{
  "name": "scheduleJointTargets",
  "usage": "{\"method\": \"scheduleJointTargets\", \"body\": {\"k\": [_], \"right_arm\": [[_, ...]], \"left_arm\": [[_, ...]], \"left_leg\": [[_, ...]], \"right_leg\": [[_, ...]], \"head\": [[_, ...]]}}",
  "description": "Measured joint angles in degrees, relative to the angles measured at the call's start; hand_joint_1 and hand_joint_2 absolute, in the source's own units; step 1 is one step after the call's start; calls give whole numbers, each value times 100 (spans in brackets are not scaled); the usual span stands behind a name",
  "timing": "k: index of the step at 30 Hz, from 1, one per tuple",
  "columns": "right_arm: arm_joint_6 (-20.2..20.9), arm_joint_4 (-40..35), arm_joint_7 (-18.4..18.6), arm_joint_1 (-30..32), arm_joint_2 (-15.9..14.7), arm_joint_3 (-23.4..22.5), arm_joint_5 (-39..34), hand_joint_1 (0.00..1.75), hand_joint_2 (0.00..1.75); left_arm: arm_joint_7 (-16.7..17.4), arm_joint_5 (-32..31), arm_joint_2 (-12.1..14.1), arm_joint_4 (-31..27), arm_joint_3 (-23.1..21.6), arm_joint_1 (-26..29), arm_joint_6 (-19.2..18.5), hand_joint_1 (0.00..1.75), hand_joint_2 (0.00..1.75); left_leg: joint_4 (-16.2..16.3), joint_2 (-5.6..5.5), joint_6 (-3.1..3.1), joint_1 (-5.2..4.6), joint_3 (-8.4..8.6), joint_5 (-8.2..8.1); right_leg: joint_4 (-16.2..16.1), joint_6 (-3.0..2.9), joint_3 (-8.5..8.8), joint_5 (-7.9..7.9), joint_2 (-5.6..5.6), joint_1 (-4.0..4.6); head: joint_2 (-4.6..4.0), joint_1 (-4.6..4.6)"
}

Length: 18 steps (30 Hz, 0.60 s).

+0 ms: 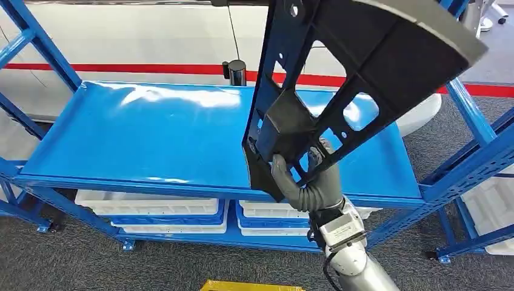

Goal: Take the parts from the cabinet and place them on the table.

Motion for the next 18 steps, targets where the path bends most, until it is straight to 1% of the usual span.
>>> {"method": "scheduleJointTargets", "body": {"k": [5, 6, 7, 9, 10, 11, 12, 13, 14, 15, 16, 17, 18], "right_arm": [[-107, 0, 39, 43, 4, -2, 2, 175, 175], [-158, 0, 53, 54, 7, -2, 13, 175, 175], [-218, 0, 77, 63, 15, -4, 17, 175, 175], [-275, 0, 92, 83, 31, -7, 35, 175, 175], [-284, 0, 92, 85, 39, -7, 35, 175, 175], [-286, -9, 92, 85, 53, -7, 35, 175, 175], [-289, -35, 94, 101, 55, -11, 37, 175, 175], [-297, -48, 94, 94, 57, -15, 39, 175, 175], [-297, -50, 94, 87, 59, -15, 42, 175, 175], [-300, -55, 94, 98, 57, -15, 39, 175, 175], [-300, -55, 96, 122, 52, -20, 39, 175, 175], [-300, -52, 96, 139, 50, -20, 39, 175, 175], [-300, -53, 96, 149, 46, -20, 39, 175, 175]], "left_arm": [[0, 33, -2, 0, 33, -1, -11, 0, 175], [0, 42, 0, 0, 35, -1, -15, 0, 175], [2, 44, 7, 0, 35, 1, -35, 0, 175], [9, 46, 11, 0, 37, 1, -46, 0, 175], [11, 46, 18, 0, 37, 0, -46, 0, 175], [13, 46, 15, 0, 35, -3, -48, 0, 175], [13, 46, -7, 0, 37, -6, -55, 0, 175], [13, 46, -4, 0, 37, -6, -57, 0, 175], [13, 46, 2, 0, 37, -7, -57, 0, 175], [15, 46, -2, 0, 37, -7, -61, 0, 175], [15, 46, -9, 0, 37, -5, -63, 0, 175], [17, 46, -9, 0, 37, -1, -63, 0, 175], [22, 46, -11, 0, 37, 0, -66, 0, 175]], "left_leg": [[0, 0, 0, 0, 0, 0], [17, -1, 8, -7, -5, -8], [44, -5, 45, -21, -16, -25], [49, 1, 57, -26, -21, -30], [44, 3, 64, -34, -21, -28], [0, 7, 90, -28, -7, -9], [-109, 30, 132, 68, 54, 49], [-139, 39, 162, 71, 72, 64], [-139, 46, 167, 82, 66, 68], [-138, 52, 166, 84, 58, 67], [-137, 59, 164, 85, 47, 65], [-135, 65, 160, 88, 42, 63], [-134, 65, 151, 102, 43, 62]], "right_leg": [[0, 0, 0, 0, 0, 0], [-12, 6, 4, 4, 0, -13], [-15, 24, 1, 11, 1, -34], [-15, 27, 1, 11, 2, -35], [-24, 37, 1, 18, 2, -40], [-42, 54, 7, 22, 5, -23], [12, 58, -36, -15, -11, -16], [201, 35, -116, -133, -37, 7], [567, 16, -304, -304, -43, 2], [1020, 7, -532, -488, -49, -20], [1508, 12, -782, -661, -54, -39], [1814, 59, -949, -723, -57, -59], [1771, 121, -947, -665, -63, -80]], "head": [[-2, -2], [-2, -2], [0, -6], [-2, 0], [0, -6], [0, -9], [-2, -9], [-2, 11], [0, 33], [0, 46], [0, 42], [0, 46], [0, 42]]}}
